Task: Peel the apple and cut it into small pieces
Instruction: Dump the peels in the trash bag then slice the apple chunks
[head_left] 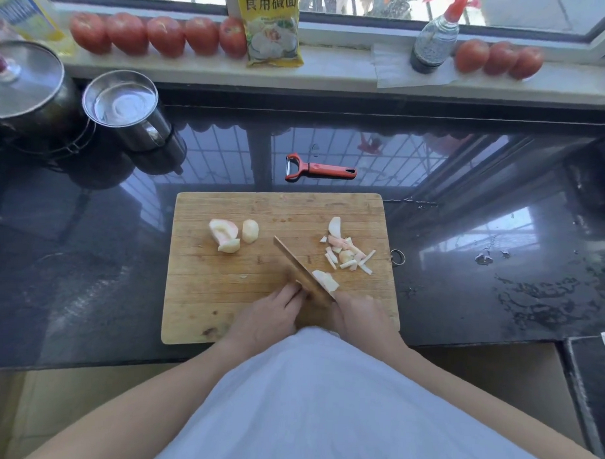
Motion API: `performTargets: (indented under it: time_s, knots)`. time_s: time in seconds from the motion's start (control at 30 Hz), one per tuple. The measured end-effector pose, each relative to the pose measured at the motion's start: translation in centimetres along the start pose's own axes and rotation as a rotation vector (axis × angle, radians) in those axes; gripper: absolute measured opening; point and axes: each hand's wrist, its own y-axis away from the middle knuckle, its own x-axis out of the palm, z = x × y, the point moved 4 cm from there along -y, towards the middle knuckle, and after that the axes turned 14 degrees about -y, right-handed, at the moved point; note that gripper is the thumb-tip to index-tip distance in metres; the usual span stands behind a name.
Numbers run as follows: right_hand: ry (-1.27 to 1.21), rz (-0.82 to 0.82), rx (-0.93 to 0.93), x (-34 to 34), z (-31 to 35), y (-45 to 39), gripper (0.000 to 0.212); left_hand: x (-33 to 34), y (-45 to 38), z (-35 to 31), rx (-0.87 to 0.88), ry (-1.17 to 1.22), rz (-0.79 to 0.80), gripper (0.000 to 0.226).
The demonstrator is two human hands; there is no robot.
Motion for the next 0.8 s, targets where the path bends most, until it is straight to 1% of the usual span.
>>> performTargets:
  time_s: [0.07, 0.13, 0.23, 0.27, 0.33, 0.37, 0.43, 0.6, 0.7, 0.8]
  knots:
    - [-0.053, -0.05, -0.025, -1.0, -0.4, 1.0, 0.022, 0.4, 0.3, 0.2, -0.026, 0.037, 0.029, 0.072]
    - [-0.051, -0.058, -0.041, -1.6, -0.8, 2.0, 0.027, 0.7, 0.4, 0.2, -0.038, 0.031, 0.049, 0.07]
    - [0.015, -0.05, -0.036, -1.5, -1.2, 2.8, 0.028, 0.7, 0.1, 0.3, -0.05, 0.008, 0.033, 0.068]
    - [0.044, -0.033, -0.033, -1.4, -1.3, 2.9, 0.025, 0.6, 0.1, 0.3, -0.045, 0.011, 0.021, 0.065]
    - [0.101, 0.061, 0.015, -1.2, -1.4, 3.0, 0.014, 0.6, 0.0, 0.3, -0.018, 0.001, -0.004, 0.061]
    - [0.114, 0.094, 0.042, -1.2, -1.5, 3.1, 0.012, 0.5, 0.0, 0.3, -0.003, -0.006, -0.008, 0.063]
    - [0.118, 0.1, 0.06, -1.5, -1.5, 3.2, 0.01, 0.5, 0.0, 0.2, 0.015, -0.029, 0.001, 0.07]
    - [0.152, 0.117, 0.102, -2.0, -1.5, 4.0, 0.023, 0.1, -0.1, 0.2, 0.023, -0.051, -0.042, 0.073]
    - [0.175, 0.161, 0.082, -2.4, -1.6, 4.8, 0.028, -0.3, -0.1, 0.2, 0.017, -0.022, 0.002, 0.074]
    - [0.163, 0.118, 0.056, -1.6, -1.5, 4.2, 0.026, 0.1, -0.1, 0.5, 0.008, 0.027, 0.034, 0.075]
